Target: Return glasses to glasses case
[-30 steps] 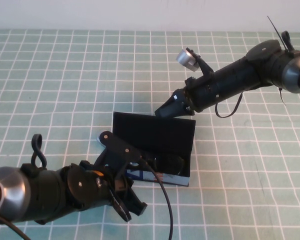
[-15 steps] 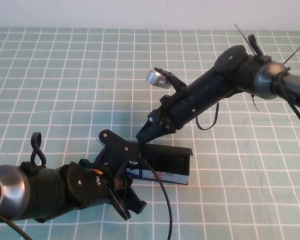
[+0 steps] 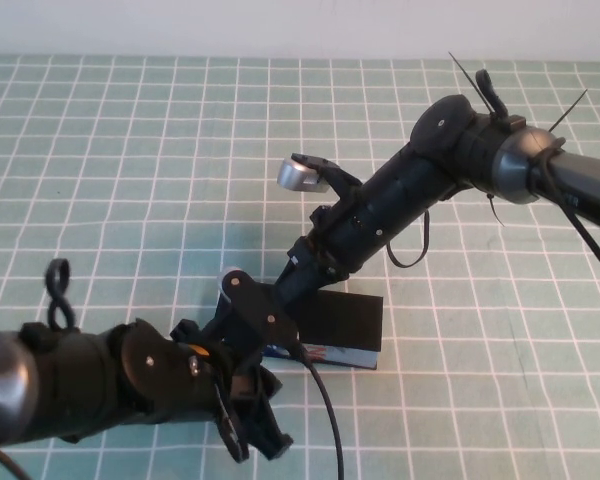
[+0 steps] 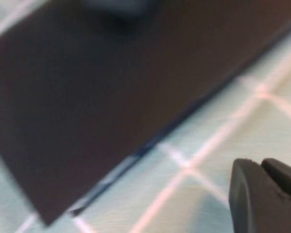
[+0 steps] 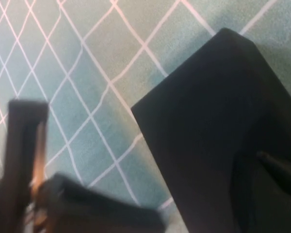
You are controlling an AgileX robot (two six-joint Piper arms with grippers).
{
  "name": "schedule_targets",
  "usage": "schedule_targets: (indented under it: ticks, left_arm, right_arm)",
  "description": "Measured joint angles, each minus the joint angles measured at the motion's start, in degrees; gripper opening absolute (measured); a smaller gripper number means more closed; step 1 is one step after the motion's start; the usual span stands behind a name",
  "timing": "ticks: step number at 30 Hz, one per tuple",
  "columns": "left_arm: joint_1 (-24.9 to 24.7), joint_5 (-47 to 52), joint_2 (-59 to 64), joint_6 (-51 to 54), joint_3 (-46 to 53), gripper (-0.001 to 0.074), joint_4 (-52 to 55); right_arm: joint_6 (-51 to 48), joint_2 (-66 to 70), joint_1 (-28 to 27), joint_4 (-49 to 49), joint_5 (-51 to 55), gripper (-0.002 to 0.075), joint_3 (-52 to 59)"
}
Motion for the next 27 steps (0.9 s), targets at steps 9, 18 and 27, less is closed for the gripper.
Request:
schedule_targets:
  ticks: [9, 18, 27]
  left_arm:
    - [0.0, 19.5, -13.7, 9.2, 0.0, 0.0002, 9.7]
    - [9.6, 40.1, -27.7, -25.5, -3.2, 0.0001, 52.5]
    - [27.0, 38.4, -48.7, -31.2, -5.6, 0.0001, 50.2]
  right_arm:
    - [0.2, -3.1, 0.0, -2.9, -0.1, -0.0012, 0.0]
    - [3.4, -18.8, 0.0, -7.1, -3.1, -0.0011, 0.0]
    - [18.3, -34.6, 0.0, -24.7, -4.3, -0.0011, 0.7]
